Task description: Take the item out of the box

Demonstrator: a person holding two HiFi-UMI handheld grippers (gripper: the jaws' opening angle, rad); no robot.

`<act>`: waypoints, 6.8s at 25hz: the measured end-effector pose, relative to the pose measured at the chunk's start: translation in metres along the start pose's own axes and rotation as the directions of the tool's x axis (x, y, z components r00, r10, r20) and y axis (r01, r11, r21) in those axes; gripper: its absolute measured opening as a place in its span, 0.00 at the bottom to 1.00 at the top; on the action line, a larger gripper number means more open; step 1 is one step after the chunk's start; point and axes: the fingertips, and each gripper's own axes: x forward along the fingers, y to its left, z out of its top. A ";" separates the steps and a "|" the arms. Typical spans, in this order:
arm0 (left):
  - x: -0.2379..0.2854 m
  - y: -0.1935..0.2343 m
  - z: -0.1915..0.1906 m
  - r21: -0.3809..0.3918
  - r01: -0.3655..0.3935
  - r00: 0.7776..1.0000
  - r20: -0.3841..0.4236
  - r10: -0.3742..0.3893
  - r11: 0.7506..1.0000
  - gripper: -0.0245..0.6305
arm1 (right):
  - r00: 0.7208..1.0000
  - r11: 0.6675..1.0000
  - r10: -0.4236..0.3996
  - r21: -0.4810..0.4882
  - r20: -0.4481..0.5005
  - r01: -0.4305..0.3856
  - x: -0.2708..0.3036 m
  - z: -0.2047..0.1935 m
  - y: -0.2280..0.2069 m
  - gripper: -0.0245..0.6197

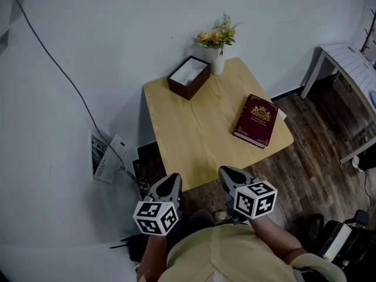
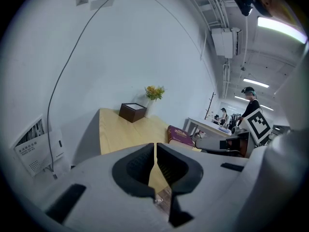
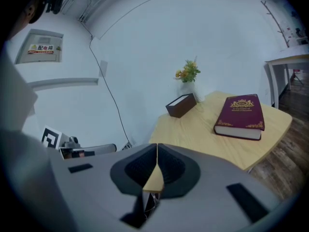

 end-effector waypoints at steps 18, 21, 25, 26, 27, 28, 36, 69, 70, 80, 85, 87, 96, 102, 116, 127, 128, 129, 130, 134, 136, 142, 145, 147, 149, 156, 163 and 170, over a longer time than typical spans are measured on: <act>0.064 0.035 0.039 0.046 0.070 0.997 -0.032 -0.068 0.996 0.09 | 0.999 0.999 -0.034 0.014 -0.024 0.035 0.058 0.029 -0.017 0.08; 0.075 0.047 0.047 0.049 0.081 0.996 -0.040 -0.079 0.996 0.09 | 0.999 0.999 -0.042 0.016 -0.032 0.043 0.076 0.037 -0.019 0.08; 0.089 0.063 0.057 0.043 0.100 0.994 -0.047 -0.098 0.994 0.09 | 0.998 0.999 -0.047 0.016 -0.039 0.048 0.100 0.045 -0.018 0.08; 0.092 0.067 0.059 0.045 0.105 0.993 -0.050 -0.103 0.993 0.09 | 0.998 0.999 -0.048 0.016 -0.041 0.049 0.106 0.047 -0.018 0.08; 0.096 0.071 0.061 0.047 0.110 0.993 -0.054 -0.108 0.993 0.09 | 0.998 0.999 -0.050 0.016 -0.044 0.051 0.111 0.048 -0.018 0.08; 0.099 0.074 0.063 0.049 0.116 0.992 -0.058 -0.113 0.992 0.09 | 0.998 0.998 -0.053 0.016 -0.047 0.053 0.116 0.050 -0.018 0.08; 0.123 0.099 0.077 0.098 0.166 0.983 -0.090 -0.158 0.981 0.09 | 0.996 0.997 -0.071 0.027 -0.061 0.073 0.153 0.064 -0.013 0.08; 0.272 0.103 0.164 0.383 0.195 0.975 -0.175 -0.136 0.903 0.09 | 0.985 0.998 0.039 0.051 -0.165 -0.031 0.220 0.166 -0.079 0.09; 0.276 0.102 0.166 0.388 0.193 0.976 -0.174 -0.134 0.901 0.09 | 0.985 0.998 0.041 0.056 -0.170 -0.032 0.223 0.168 -0.083 0.09; 0.312 0.109 0.198 0.516 0.147 0.985 -0.155 -0.077 0.844 0.09 | 0.979 0.997 0.076 0.042 -0.187 -0.069 0.250 0.185 -0.099 0.09; 0.333 0.114 0.195 0.623 0.171 0.975 -0.217 -0.042 0.763 0.09 | 0.978 0.996 0.092 0.038 -0.188 -0.087 0.262 0.194 -0.108 0.09; 0.343 0.116 0.192 0.660 0.187 0.971 -0.238 -0.033 0.727 0.09 | 0.978 0.995 0.097 0.040 -0.187 -0.091 0.265 0.197 -0.113 0.09; 0.373 0.118 0.193 0.763 0.285 0.940 -0.340 -0.014 0.580 0.09 | 0.975 0.990 0.140 0.044 -0.171 -0.134 0.278 0.206 -0.124 0.09; 0.389 0.125 0.186 0.781 0.388 0.897 -0.441 -0.008 0.489 0.09 | 0.971 0.988 0.155 0.056 -0.184 -0.147 0.284 0.205 -0.133 0.09; 0.404 0.135 0.163 0.711 0.617 0.753 -0.658 0.011 0.337 0.29 | 0.969 0.987 0.150 0.084 -0.194 -0.136 0.299 0.196 -0.154 0.09; 0.418 0.133 0.145 0.659 0.709 0.668 -0.742 0.064 0.251 0.40 | 0.965 0.983 0.160 0.122 -0.207 -0.136 0.305 0.189 -0.159 0.09; 0.419 0.134 0.144 0.666 0.710 0.668 -0.740 0.080 0.229 0.41 | 0.966 0.983 0.160 0.126 -0.205 -0.136 0.305 0.189 -0.160 0.09; 0.421 0.135 0.144 0.676 0.709 0.673 -0.734 0.094 0.202 0.42 | 0.966 0.982 0.160 0.129 -0.203 -0.136 0.306 0.189 -0.160 0.09; 0.422 0.135 0.144 0.685 0.707 0.679 -0.727 0.103 0.178 0.42 | 0.966 0.982 0.161 0.133 -0.201 -0.136 0.306 0.189 -0.161 0.09; 0.427 0.128 0.140 0.686 0.713 0.678 -0.727 0.107 0.149 0.42 | 0.967 0.980 0.162 0.147 -0.195 -0.134 0.306 0.188 -0.163 0.09; 0.430 0.128 0.137 0.684 0.717 0.673 -0.729 0.123 0.134 0.42 | 0.967 0.979 0.163 0.153 -0.197 -0.134 0.306 0.186 -0.163 0.09; 0.438 0.127 0.132 0.696 0.711 0.681 -0.717 0.147 0.103 0.43 | 0.965 0.977 0.170 0.164 -0.199 -0.138 0.305 0.181 -0.164 0.09; 0.445 0.129 0.133 0.726 0.684 0.709 -0.685 0.169 0.071 0.43 | 0.964 0.976 0.173 0.170 -0.200 -0.140 0.304 0.179 -0.165 0.09; 0.450 0.130 0.135 0.753 0.657 0.735 -0.651 0.189 0.043 0.43 | 0.965 0.975 0.172 0.175 -0.199 -0.138 0.303 0.179 -0.166 0.09; 0.454 0.132 0.136 0.774 0.633 0.755 -0.623 0.206 0.022 0.43 | 0.966 0.974 0.170 0.180 -0.197 -0.134 0.302 0.178 -0.168 0.09; 0.457 0.133 0.143 0.802 0.597 0.782 -0.585 0.217 0.011 0.37 | 0.967 0.974 0.166 0.185 -0.192 -0.130 0.299 0.177 -0.171 0.09; 0.452 0.126 0.154 0.821 0.567 0.803 -0.570 0.174 0.075 0.37 | 0.966 0.974 0.170 0.182 -0.193 -0.135 0.294 0.174 -0.167 0.09; 0.440 0.120 0.166 0.831 0.546 0.818 -0.556 0.150 0.107 0.37 | 0.969 0.977 0.164 0.166 -0.186 -0.133 0.286 0.175 -0.160 0.09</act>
